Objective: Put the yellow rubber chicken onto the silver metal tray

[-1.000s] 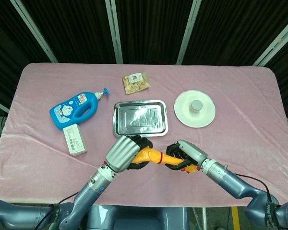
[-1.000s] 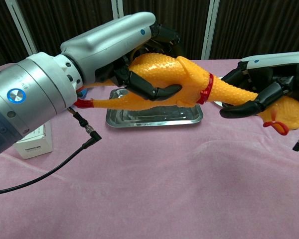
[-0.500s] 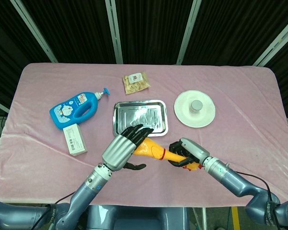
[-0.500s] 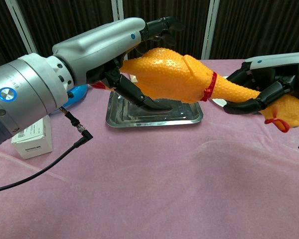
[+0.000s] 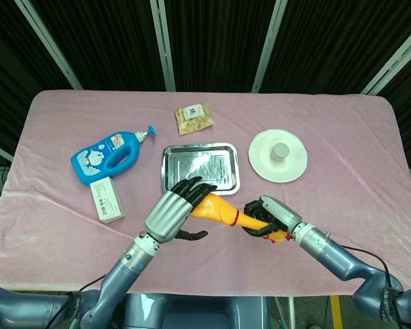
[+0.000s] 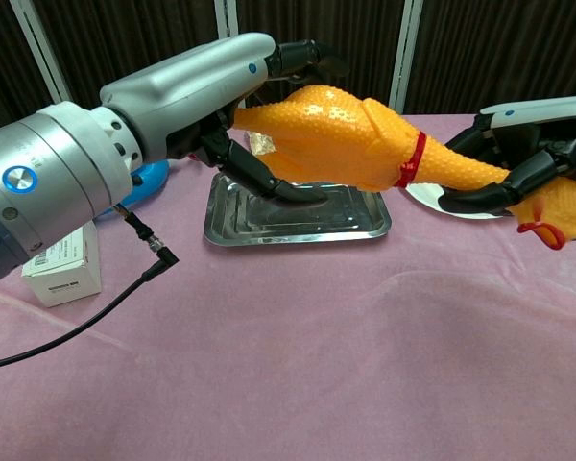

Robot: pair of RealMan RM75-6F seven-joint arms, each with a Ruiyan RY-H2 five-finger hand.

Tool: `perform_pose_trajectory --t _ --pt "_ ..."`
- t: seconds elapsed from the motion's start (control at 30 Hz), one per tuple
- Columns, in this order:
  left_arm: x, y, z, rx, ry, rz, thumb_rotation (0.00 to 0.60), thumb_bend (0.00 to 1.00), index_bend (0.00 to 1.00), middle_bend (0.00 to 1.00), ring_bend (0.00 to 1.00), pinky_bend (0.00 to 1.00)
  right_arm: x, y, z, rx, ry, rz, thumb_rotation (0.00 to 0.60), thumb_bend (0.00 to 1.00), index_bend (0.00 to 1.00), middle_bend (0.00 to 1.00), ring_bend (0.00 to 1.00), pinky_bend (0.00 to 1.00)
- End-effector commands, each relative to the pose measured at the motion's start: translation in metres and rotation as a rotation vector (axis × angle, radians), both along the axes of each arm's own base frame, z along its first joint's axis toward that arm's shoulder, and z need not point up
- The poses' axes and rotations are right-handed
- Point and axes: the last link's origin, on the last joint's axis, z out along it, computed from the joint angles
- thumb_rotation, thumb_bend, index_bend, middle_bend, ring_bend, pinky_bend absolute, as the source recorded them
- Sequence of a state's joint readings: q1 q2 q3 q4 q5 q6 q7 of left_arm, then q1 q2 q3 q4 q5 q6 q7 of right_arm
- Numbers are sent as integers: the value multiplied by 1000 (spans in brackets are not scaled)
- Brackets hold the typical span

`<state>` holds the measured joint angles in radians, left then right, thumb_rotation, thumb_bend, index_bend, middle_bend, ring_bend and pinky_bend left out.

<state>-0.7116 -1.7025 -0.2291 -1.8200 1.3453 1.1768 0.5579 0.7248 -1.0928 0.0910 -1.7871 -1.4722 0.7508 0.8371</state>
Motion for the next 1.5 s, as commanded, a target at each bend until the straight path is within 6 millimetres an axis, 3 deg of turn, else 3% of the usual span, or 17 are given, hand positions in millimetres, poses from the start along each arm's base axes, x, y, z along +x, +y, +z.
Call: perform_pose_trajectory --t 0.03,0.27,0.47,0.73,0.8,0.87,0.97,1.03,1.1,1.23,1.5 --pt "3 2 -2 7 2 1 600 223 197 264 180 262 0 1 0 2 -3 2 600 465 1000 796 812 978" --pt "9 5 -2 30 -16 7 600 406 398 491 416 448 -2 3 2 5 -12 5 600 467 1000 796 816 982" --pt "13 4 -2 40 -34 -9 600 597 627 763 666 662 -3 4 5 4 -18 6 600 466 1000 796 816 983" --pt "13 1 -4 18 -38 -16 600 686 770 907 796 754 -3 6 5 9 -21 9 600 467 1000 796 817 984" --pt "12 1 -4 16 -40 -15 600 643 729 864 762 752 -4 6 5 9 -21 10 600 466 1000 796 817 984" --pt "11 0 -3 9 -43 -14 600 553 597 734 643 699 -5 6 5 9 -18 9 600 466 1000 796 817 984" --pt "6 -1 -3 -13 -20 -8 600 236 289 419 334 412 -6 6 5 7 -14 9 600 467 1000 796 817 984" --pt "4 -1 0 -8 -12 -2 600 119 162 282 210 280 -6 6 4 6 -10 10 600 466 1000 796 817 984" --pt "2 -1 1 -10 -6 2 600 62 62 171 110 179 -8 5 4 5 -5 9 600 467 1000 796 817 984" --pt "1 -2 7 -16 -3 4 600 16 0 51 6 77 -12 5 5 0 5 4 600 466 1000 796 817 984" --pt "-4 -3 18 -16 -30 7 600 4 0 32 0 61 -19 5 4 -3 29 0 600 467 1000 796 817 984"
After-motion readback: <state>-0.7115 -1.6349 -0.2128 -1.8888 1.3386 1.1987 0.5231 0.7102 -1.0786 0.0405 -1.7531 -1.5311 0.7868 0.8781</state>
